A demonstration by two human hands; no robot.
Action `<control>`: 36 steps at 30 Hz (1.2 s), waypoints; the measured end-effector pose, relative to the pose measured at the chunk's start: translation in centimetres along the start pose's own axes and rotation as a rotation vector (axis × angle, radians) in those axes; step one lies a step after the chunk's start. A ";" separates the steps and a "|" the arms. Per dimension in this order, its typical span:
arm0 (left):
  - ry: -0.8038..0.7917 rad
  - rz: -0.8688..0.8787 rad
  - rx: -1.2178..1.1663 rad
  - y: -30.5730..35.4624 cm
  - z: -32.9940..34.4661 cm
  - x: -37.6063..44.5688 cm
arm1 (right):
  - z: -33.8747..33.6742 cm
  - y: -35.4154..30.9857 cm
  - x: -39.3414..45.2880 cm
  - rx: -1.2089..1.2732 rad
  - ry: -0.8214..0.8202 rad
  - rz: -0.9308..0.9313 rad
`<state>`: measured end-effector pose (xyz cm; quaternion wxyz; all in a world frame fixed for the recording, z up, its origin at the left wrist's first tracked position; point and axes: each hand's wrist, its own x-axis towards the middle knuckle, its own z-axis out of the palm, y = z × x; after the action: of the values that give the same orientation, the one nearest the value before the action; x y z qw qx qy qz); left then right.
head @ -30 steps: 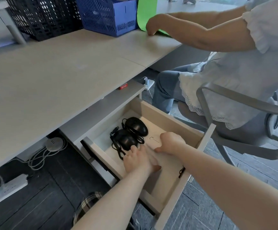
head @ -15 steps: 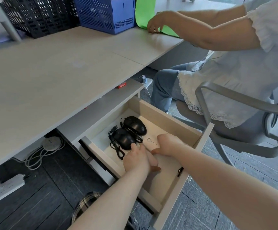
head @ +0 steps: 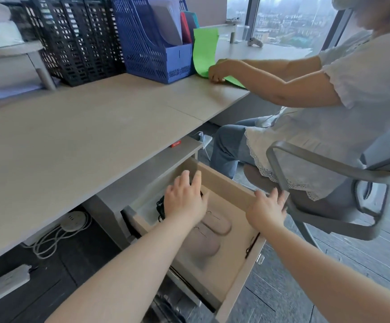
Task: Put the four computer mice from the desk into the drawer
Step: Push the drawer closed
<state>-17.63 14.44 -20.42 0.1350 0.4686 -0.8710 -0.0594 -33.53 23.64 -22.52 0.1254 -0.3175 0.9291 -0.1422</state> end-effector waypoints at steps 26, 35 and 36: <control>-0.117 -0.177 0.005 -16.2 -9.5 7.4 | 6.4 -12.8 1.4 0.672 -0.079 0.243; -0.124 -0.126 0.036 -17.2 -8.4 8.6 | 9.1 -17.3 1.4 0.744 -0.058 0.157; -0.122 -0.126 0.034 -17.2 -8.3 8.6 | 9.3 -17.8 1.5 0.750 -0.060 0.150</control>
<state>-5.95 -2.08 -14.87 0.0698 0.5202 -0.8472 -0.0817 -21.81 7.52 -25.29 0.2701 -0.1846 0.8292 -0.4533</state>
